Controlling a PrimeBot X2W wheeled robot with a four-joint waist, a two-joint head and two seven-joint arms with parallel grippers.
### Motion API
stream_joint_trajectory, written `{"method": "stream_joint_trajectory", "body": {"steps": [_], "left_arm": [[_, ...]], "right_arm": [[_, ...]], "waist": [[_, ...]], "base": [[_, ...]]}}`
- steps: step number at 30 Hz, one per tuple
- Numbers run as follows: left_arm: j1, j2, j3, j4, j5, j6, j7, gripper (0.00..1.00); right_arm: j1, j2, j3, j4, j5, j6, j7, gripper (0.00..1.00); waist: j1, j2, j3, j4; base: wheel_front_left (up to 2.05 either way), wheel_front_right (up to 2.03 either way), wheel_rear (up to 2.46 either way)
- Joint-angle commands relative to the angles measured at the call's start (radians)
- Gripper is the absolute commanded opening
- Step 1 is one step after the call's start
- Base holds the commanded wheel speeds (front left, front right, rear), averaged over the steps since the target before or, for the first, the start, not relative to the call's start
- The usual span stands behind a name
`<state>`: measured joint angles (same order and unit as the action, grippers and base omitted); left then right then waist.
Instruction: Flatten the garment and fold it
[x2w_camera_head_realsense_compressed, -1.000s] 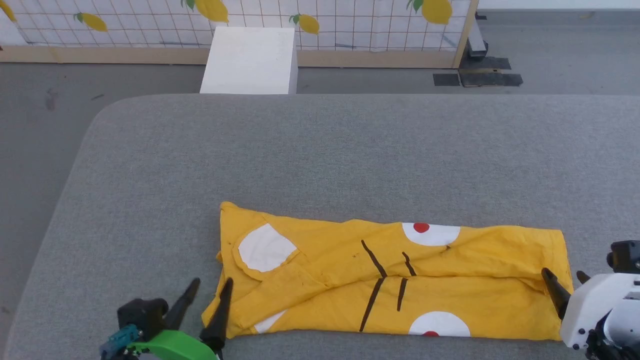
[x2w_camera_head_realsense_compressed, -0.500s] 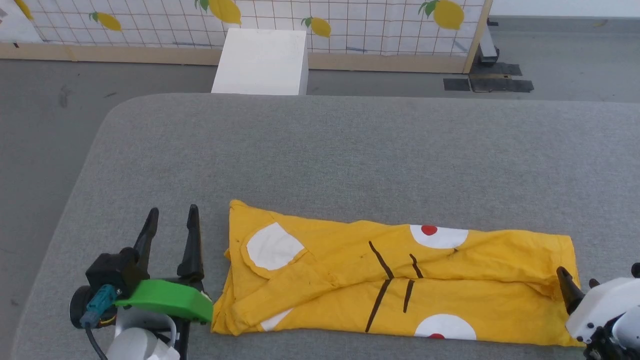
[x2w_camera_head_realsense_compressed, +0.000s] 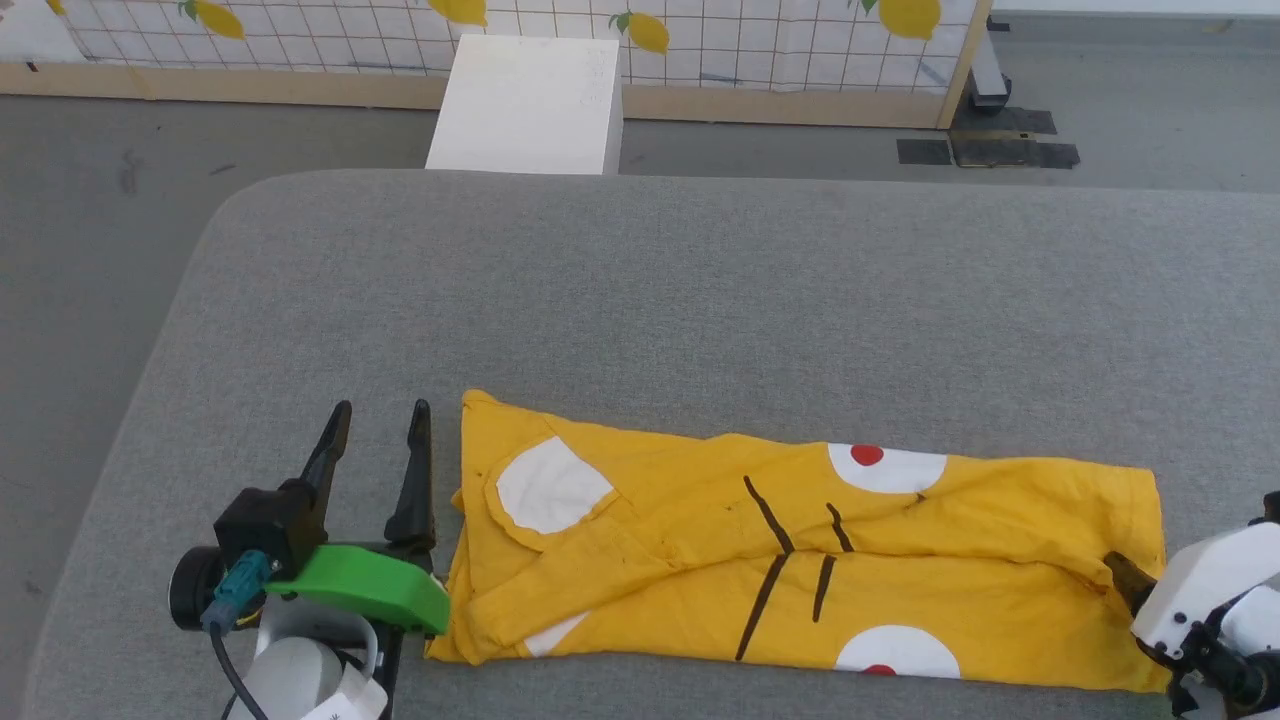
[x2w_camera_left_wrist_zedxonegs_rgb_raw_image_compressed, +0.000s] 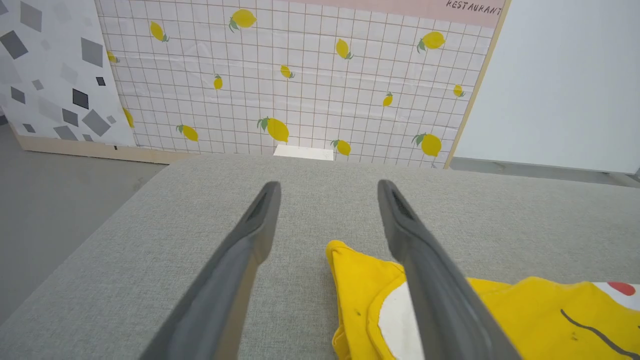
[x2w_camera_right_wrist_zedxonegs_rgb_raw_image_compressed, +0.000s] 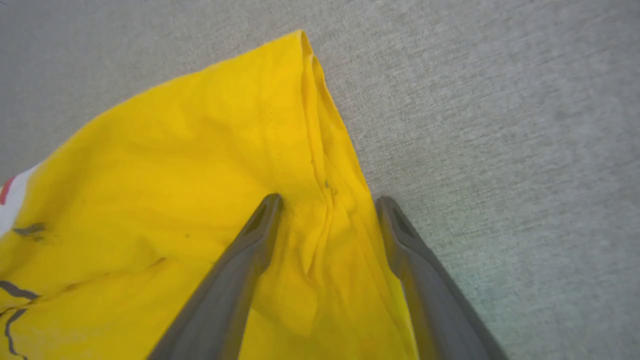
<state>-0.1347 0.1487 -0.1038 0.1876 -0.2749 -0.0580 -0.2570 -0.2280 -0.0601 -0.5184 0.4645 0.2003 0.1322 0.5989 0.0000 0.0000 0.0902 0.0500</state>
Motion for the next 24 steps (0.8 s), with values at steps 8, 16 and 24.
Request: {"method": "stream_joint_trajectory", "body": {"steps": [8, 16, 24], "left_arm": [[-0.013, -0.03, 0.038, 0.016, 0.035, -0.031, -0.005, 1.0], [-0.014, -0.045, 0.059, 0.027, 0.051, -0.05, -0.005, 1.0], [-0.013, -0.053, 0.066, 0.037, 0.058, -0.061, -0.005, 1.0]], "right_arm": [[-0.009, 0.01, 0.028, 0.048, 0.06, -0.002, 0.114, 0.0], [0.008, -0.008, -0.052, -0.068, -0.072, -0.002, 0.005, 0.0], [0.013, -0.019, -0.165, -0.158, -0.269, -0.002, -0.092, 0.0]], "waist": [[0.0, 0.0, -0.005, 0.005], [0.0, 0.0, -0.007, 0.003], [0.0, 0.0, -0.006, 0.007]], "base": [[0.0, 0.0, 0.0], [0.0, 0.0, 0.0], [0.0, 0.0, 0.0]]}}
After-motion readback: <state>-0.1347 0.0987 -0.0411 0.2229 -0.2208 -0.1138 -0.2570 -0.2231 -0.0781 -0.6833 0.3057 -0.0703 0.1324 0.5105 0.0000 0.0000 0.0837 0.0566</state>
